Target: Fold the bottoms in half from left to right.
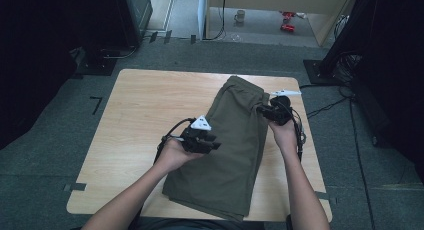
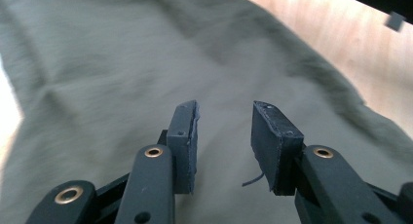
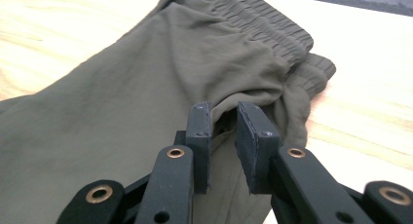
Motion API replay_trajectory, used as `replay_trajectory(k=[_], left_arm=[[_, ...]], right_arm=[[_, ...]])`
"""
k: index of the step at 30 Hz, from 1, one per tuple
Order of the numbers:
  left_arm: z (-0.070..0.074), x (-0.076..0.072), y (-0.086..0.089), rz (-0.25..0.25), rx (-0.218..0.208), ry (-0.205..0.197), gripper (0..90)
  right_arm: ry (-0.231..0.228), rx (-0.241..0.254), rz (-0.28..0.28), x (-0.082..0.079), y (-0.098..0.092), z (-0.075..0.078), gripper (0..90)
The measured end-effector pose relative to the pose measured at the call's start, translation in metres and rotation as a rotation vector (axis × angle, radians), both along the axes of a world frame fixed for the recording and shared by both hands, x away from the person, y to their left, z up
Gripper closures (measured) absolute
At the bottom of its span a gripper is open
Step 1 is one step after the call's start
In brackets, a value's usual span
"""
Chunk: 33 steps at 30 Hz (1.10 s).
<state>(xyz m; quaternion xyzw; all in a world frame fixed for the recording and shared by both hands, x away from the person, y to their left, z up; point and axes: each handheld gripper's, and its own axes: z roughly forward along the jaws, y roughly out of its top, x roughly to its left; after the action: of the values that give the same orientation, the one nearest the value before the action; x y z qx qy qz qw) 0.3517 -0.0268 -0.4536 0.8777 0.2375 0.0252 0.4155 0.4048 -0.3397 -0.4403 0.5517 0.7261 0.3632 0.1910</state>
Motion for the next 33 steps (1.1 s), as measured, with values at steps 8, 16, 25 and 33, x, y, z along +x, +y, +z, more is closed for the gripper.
replay_trajectory(k=[8, 16, 25, 33], left_arm=[[-0.011, 0.030, 0.016, 0.041, 0.049, -0.021, 65.9], [-0.027, 0.049, 0.022, 0.049, 0.055, -0.016, 67.0], [-0.049, 0.054, 0.024, 0.061, 0.053, 0.034, 66.0], [-0.055, 0.053, 0.026, 0.071, 0.057, 0.022, 65.9]], right_arm=[[-0.007, 0.018, 0.050, -0.020, 0.011, -0.006, 77.4], [0.015, 0.028, 0.101, -0.036, 0.027, -0.023, 85.3], [0.063, -0.021, 0.097, -0.044, 0.028, -0.050, 83.7], [0.073, -0.050, 0.063, -0.043, 0.019, -0.066, 73.4]])
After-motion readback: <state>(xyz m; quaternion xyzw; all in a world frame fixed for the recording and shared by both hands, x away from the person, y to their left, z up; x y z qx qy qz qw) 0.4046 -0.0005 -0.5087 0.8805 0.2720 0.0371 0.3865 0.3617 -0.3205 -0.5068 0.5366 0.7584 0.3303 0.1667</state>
